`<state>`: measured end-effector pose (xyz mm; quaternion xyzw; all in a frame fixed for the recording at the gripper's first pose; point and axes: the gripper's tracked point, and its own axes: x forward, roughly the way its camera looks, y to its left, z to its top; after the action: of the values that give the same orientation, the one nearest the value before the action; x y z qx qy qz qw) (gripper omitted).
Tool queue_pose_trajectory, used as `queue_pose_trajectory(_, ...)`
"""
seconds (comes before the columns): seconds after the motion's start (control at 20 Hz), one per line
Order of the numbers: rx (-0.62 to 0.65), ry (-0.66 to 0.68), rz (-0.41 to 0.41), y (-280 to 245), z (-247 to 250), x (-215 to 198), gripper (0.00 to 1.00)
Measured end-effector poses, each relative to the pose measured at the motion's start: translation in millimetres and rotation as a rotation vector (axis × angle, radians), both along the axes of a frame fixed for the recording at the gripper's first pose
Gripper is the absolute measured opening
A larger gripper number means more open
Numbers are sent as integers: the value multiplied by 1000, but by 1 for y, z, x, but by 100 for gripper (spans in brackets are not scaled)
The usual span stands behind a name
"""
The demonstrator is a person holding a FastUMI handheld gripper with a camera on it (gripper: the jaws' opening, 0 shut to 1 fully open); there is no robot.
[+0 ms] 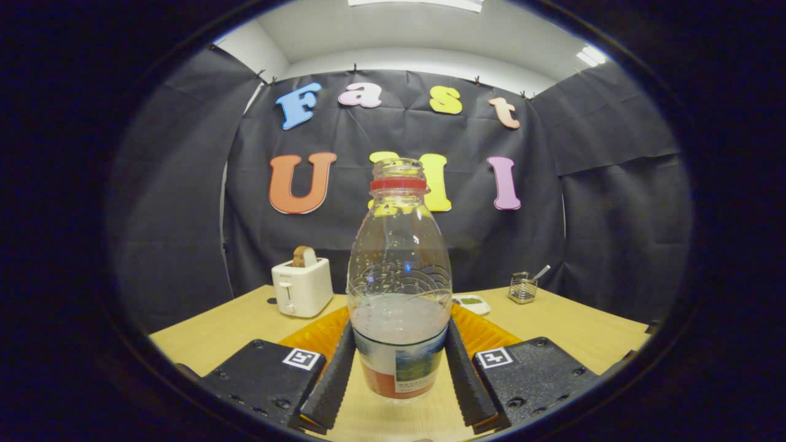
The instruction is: Take the bottle from table, then pour the juice into the cup, finally place the bottle on the coaster
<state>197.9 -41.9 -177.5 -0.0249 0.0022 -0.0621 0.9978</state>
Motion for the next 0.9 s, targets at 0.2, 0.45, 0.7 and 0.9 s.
queue_pose_trajectory(0.2,-7,21,-9,-9,-25,29,78)
queue_pose_trajectory(0.45,0,64,1,-14,-50,67,78)
queue_pose_trajectory(0.7,-9,103,14,-9,-78,97,78)
queue_pose_trajectory(0.9,34,100,13,-8,-88,104,78)
